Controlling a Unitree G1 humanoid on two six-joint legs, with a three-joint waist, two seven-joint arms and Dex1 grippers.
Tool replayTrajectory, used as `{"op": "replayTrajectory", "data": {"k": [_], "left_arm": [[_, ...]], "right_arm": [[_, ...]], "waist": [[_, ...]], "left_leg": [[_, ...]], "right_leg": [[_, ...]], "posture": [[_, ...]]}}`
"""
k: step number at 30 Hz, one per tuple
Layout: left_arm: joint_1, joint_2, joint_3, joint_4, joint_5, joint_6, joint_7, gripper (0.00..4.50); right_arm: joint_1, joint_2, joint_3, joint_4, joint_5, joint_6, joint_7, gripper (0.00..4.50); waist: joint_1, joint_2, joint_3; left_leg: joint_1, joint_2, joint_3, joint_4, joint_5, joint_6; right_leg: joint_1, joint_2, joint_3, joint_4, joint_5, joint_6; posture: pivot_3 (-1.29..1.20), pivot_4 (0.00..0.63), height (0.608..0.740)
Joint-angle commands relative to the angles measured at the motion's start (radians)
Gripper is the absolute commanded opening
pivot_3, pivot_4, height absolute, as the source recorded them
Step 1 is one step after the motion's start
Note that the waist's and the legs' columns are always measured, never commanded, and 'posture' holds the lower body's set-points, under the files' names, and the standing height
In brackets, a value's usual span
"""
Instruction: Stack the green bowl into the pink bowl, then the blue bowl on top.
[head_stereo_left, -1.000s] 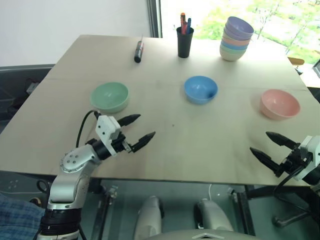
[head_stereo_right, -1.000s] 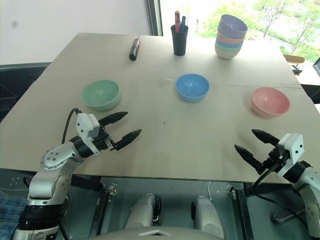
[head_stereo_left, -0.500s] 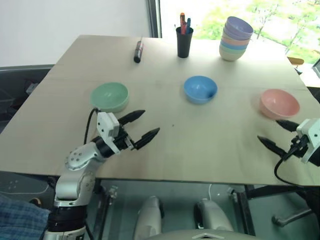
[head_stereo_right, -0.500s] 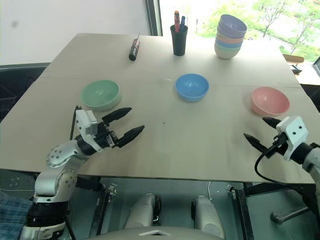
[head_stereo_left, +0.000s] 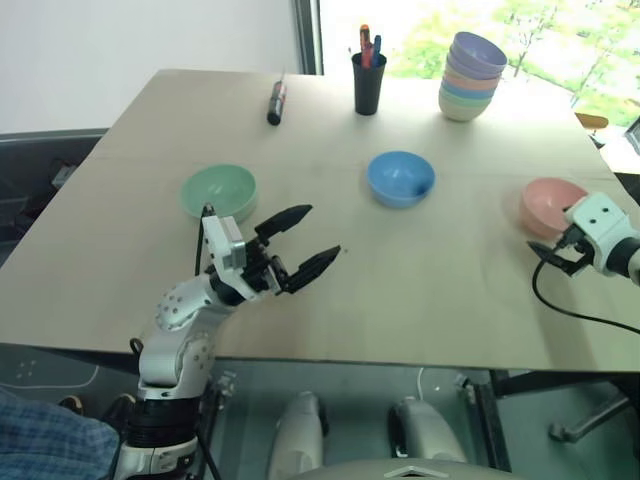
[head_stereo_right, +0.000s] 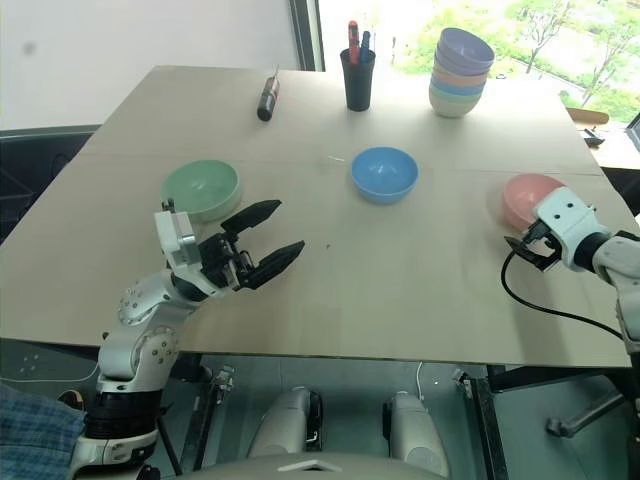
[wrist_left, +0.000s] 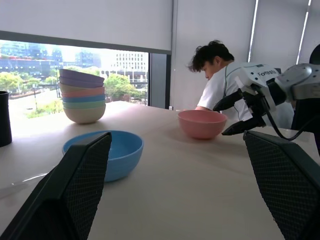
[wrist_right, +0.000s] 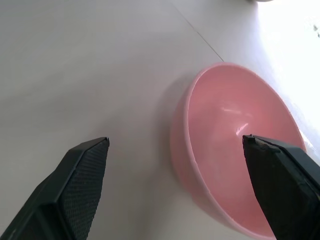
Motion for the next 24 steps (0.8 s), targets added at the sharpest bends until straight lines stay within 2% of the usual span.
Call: {"op": "replayTrajectory", "data": {"k": [1, 5, 6, 9, 10, 12, 18, 22, 24], "left_arm": [[-0.01, -0.007, -0.012, 0.001, 0.007, -0.036, -0.011, 4.46], [-0.017, -0.009, -0.022, 0.01, 0.008, -0.042, -0.019, 4.46], [-0.019, -0.008, -0.024, 0.012, 0.009, -0.042, -0.019, 4.49], [-0.021, -0.009, -0.027, 0.014, 0.011, -0.047, -0.015, 4.5], [-0.02, -0.01, -0.027, 0.015, 0.012, -0.05, -0.011, 4.5], [-0.016, -0.012, -0.025, 0.015, 0.013, -0.056, -0.006, 4.5], [-0.002, -0.008, -0.026, 0.013, 0.019, -0.062, 0.001, 4.5], [-0.003, -0.007, -0.028, 0.014, 0.02, -0.06, 0.002, 4.5], [-0.007, -0.005, -0.026, 0.021, 0.025, -0.061, 0.001, 4.5]], "right_arm": [[-0.108, -0.028, 0.067, 0.127, -0.06, -0.018, 0.042, 4.5], [-0.24, -0.037, 0.155, 0.284, -0.117, -0.049, 0.116, 4.5], [-0.26, -0.038, 0.172, 0.312, -0.126, -0.055, 0.137, 4.25], [-0.3, -0.041, 0.216, 0.376, -0.151, -0.074, 0.197, 3.38], [-0.314, -0.038, 0.223, 0.397, -0.156, -0.085, 0.206, 2.79], [-0.336, -0.034, 0.234, 0.427, -0.164, -0.104, 0.222, 2.34], [-0.374, -0.028, 0.251, 0.48, -0.183, -0.145, 0.247, 0.05], [-0.366, -0.045, 0.284, 0.482, -0.223, -0.233, 0.275, 0.05], [-0.359, -0.06, 0.301, 0.42, -0.242, -0.268, 0.3, 0.05]], "waist": [[-0.001, 0.0, 0.0], [-0.003, 0.001, 0.001], [-0.004, 0.001, 0.001], [-0.002, 0.001, 0.001], [-0.002, 0.001, 0.001], [-0.002, 0.001, 0.001], [-0.003, 0.002, 0.001], [-0.005, 0.002, 0.001], [-0.005, 0.002, 0.001]], "left_leg": [[0.0, 0.0, 0.0, 0.0, 0.0, 0.0], [0.0, 0.0, 0.001, 0.0, 0.0, 0.0], [-0.001, 0.0, 0.001, 0.0, 0.0, 0.0], [-0.001, 0.0, 0.001, 0.0, 0.0, 0.0], [-0.001, 0.0, 0.001, 0.0, 0.0, 0.0], [-0.001, 0.0, 0.001, 0.0, 0.0, 0.0], [-0.001, 0.0, 0.001, 0.0, 0.0, 0.0], [0.0, 0.0, 0.001, 0.0, 0.0, 0.0], [0.0, 0.0, 0.001, 0.0, 0.0, 0.0]], "right_leg": [[0.0, 0.0, 0.0, 0.0, 0.0, 0.0], [0.0, 0.0, 0.0, 0.0, 0.0, 0.0], [-0.001, 0.0, 0.0, 0.0, 0.0, 0.0], [-0.001, 0.0, 0.0, 0.0, 0.0, 0.0], [-0.001, 0.0, 0.0, 0.0, 0.0, 0.0], [-0.001, 0.0, 0.0, 0.0, 0.0, 0.0], [-0.001, 0.0, 0.001, 0.0, 0.0, 0.0], [-0.001, 0.0, 0.001, 0.0, 0.0, 0.0], [-0.001, 0.0, 0.001, 0.0, 0.0, 0.0]], "posture": [[0.0, 0.15, 0.74], [0.0, 0.15, 0.74], [0.0, 0.15, 0.74], [0.0, 0.15, 0.74], [0.0, 0.15, 0.74], [0.0, 0.15, 0.74], [0.0, 0.15, 0.74], [0.0, 0.15, 0.74], [0.0, 0.15, 0.74]]}}
